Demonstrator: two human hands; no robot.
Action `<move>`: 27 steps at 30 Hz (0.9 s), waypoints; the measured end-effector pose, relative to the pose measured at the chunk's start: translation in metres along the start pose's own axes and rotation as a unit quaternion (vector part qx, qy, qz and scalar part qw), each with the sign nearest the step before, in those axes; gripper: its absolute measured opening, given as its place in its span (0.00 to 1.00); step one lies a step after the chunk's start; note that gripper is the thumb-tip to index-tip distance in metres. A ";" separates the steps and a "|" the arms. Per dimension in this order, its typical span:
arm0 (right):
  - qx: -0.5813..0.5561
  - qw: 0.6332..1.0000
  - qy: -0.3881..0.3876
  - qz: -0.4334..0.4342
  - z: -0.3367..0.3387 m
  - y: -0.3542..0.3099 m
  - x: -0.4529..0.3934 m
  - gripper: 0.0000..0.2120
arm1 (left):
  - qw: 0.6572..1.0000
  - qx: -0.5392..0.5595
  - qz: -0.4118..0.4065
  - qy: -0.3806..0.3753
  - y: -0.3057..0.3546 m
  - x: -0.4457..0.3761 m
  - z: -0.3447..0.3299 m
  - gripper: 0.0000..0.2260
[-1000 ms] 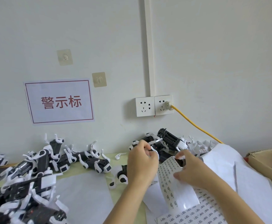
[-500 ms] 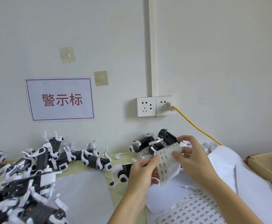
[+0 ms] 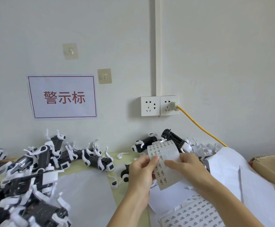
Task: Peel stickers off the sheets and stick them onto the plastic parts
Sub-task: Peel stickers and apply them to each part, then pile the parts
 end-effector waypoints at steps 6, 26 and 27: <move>-0.018 1.000 0.021 0.013 -0.003 -0.003 -0.001 0.06 | 1.000 -0.002 -0.009 0.012 0.001 -0.002 0.003 0.05; 0.173 0.976 0.044 0.123 -0.005 -0.010 -0.003 0.19 | 0.861 -0.425 -0.281 0.000 0.027 0.011 -0.014 0.07; 0.193 0.972 0.042 0.130 -0.005 -0.010 -0.004 0.19 | 0.860 -0.430 -0.276 -0.005 0.025 0.010 -0.014 0.07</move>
Point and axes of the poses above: each hand's wrist, its own x-axis away from the middle knuckle, its own z-axis out of the back of the hand, y = z × x, the point moved 6 cm from there along -x, towards the middle knuckle, and after that the axes turned 8 degrees about -y, right-handed, at the moved point
